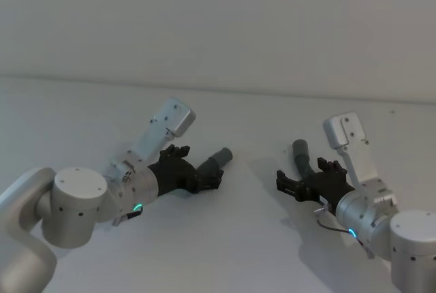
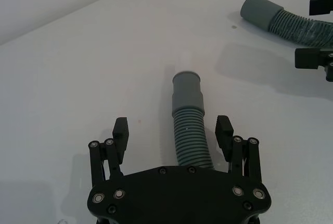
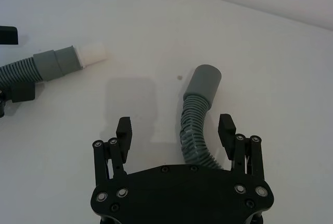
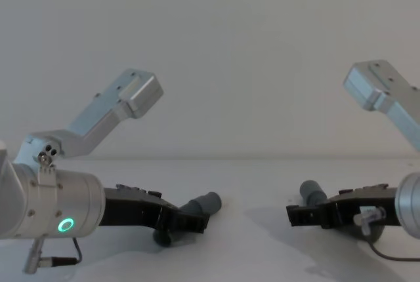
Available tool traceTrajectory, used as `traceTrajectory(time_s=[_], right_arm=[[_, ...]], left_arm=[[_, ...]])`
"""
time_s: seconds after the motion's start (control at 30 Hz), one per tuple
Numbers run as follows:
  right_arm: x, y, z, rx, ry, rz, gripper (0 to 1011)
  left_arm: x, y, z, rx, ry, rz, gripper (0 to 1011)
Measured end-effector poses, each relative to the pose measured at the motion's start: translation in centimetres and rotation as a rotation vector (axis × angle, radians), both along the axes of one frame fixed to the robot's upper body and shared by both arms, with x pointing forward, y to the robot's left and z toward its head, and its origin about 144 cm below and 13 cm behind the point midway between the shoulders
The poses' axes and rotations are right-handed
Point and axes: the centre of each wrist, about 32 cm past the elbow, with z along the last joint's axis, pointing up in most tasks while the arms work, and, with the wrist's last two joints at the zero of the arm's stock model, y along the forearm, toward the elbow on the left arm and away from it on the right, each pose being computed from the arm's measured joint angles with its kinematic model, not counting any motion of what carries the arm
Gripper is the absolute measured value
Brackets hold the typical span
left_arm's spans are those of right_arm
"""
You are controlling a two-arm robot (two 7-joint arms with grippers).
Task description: Use both hands to pick up one end of the pipe from the table, align the ends, and insert them.
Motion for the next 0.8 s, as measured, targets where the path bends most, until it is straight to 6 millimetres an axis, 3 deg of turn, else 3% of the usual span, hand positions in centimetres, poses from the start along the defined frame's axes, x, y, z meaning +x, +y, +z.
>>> traceTrajectory(time_s=[0.33, 0.47, 0.8], right_arm=[[0.57, 0.29, -0.10, 0.000, 0.015, -0.002, 1000], [0.66, 0.35, -0.11, 0.000, 0.017, -0.002, 929], [0.85, 0.44, -0.12, 0.000, 0.022, -0.002, 607]], left_arm=[[0.01, 0.05, 0.07, 0.013, -0.009, -0.005, 1001], [0.01, 0.06, 0.09, 0.015, -0.011, -0.006, 1001], [0.01, 0.06, 0.12, 0.019, -0.014, -0.008, 1001]])
